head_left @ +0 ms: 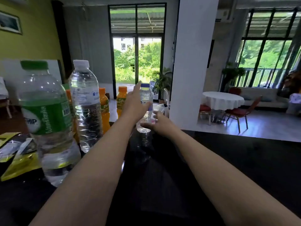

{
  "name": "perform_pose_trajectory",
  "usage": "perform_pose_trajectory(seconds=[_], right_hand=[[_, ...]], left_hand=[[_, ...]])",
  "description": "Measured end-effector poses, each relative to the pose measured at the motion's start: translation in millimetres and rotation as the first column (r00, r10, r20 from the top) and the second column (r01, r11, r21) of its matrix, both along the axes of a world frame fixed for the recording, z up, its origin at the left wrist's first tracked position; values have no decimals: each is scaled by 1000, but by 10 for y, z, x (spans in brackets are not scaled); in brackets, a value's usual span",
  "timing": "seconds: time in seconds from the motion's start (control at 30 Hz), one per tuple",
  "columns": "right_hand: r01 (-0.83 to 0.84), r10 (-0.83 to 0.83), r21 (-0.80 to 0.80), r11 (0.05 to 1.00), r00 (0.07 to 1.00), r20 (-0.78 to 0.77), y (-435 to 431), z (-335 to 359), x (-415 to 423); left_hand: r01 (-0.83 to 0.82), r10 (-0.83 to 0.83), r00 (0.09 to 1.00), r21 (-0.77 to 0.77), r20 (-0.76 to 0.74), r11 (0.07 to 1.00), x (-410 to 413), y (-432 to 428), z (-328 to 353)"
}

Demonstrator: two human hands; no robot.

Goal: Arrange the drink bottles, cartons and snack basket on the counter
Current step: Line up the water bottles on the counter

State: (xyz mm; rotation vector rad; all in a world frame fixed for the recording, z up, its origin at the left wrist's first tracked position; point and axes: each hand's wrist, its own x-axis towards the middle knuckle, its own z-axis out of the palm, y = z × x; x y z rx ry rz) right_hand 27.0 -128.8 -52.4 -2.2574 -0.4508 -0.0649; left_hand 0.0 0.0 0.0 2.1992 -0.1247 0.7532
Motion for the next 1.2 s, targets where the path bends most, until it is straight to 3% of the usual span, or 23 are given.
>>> perform_pose_trajectory(seconds=[0.13,0.53,1.2], right_hand=[[39,-39,-15,999,999,17,120,-102,64],[146,-145,1,989,985,95,-198,-96,-204],[445,-444,28,895,884,147,-3131,-69,-1252]], left_hand=[[-2,1,1000,41,22,999,74,39,-37],[90,-87,995,-51,49,995,-237,-329,-21],[401,-402,916,-69,9,913,-750,-3252,-50]])
